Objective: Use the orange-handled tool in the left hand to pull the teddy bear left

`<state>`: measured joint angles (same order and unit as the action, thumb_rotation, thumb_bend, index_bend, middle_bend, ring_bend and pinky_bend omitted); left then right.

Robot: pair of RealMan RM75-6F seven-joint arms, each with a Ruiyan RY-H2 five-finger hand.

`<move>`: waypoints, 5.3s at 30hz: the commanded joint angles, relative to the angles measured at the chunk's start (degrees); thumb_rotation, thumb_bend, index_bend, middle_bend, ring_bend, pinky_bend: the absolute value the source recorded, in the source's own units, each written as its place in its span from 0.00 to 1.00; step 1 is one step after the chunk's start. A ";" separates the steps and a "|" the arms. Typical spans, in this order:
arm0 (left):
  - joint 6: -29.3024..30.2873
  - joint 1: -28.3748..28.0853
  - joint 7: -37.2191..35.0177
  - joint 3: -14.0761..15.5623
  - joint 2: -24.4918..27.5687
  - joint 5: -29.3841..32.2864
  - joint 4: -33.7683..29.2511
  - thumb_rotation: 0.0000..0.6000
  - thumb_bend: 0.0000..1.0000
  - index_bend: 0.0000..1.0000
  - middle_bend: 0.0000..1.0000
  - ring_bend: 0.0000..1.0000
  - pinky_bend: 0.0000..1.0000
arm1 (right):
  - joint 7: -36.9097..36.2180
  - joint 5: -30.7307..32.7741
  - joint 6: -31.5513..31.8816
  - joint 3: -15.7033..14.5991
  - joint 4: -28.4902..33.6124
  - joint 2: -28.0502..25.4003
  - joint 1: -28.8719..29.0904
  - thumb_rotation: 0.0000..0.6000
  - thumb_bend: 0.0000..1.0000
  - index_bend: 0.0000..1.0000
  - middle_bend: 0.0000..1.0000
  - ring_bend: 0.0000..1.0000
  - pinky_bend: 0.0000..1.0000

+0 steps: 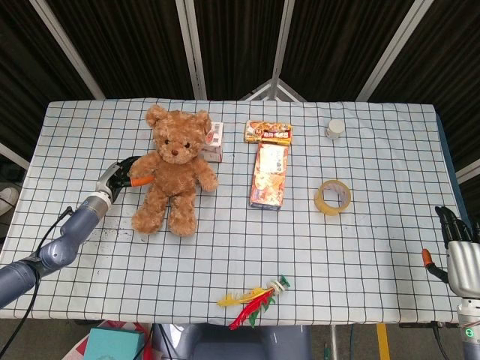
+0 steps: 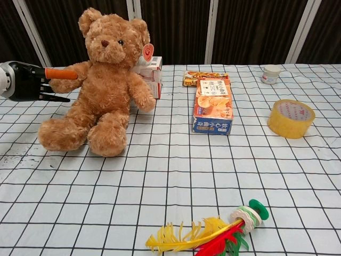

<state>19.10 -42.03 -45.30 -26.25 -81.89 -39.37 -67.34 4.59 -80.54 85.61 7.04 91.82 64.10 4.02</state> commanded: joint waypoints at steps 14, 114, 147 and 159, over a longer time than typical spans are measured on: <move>2.19 0.06 2.50 0.22 -0.65 3.66 0.00 1.00 0.38 0.39 0.35 0.00 0.12 | -0.50 0.16 -0.31 -0.06 -0.07 0.03 0.00 1.00 0.37 0.03 0.12 0.19 0.06; 13.48 -2.99 25.66 1.69 -0.19 29.98 -4.17 1.00 0.50 0.40 0.38 0.04 0.16 | -0.68 -0.12 -0.28 -0.31 0.11 0.17 -0.19 1.00 0.37 0.03 0.12 0.19 0.06; 26.53 26.71 32.74 5.75 38.04 -14.98 -38.42 1.00 0.25 0.03 0.00 0.00 0.03 | -0.77 -1.07 0.67 -0.19 1.12 -0.24 -0.25 1.00 0.37 0.03 0.12 0.19 0.06; 47.14 37.10 38.00 12.92 39.48 -30.33 -33.90 1.00 0.26 0.07 0.00 0.00 0.03 | -1.06 -3.23 3.85 0.24 3.20 -1.36 -0.96 1.00 0.37 0.03 0.12 0.19 0.06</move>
<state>63.54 -6.45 -6.82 -14.59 -42.68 -67.98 -101.72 3.76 -83.59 89.20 7.18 94.87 62.69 3.14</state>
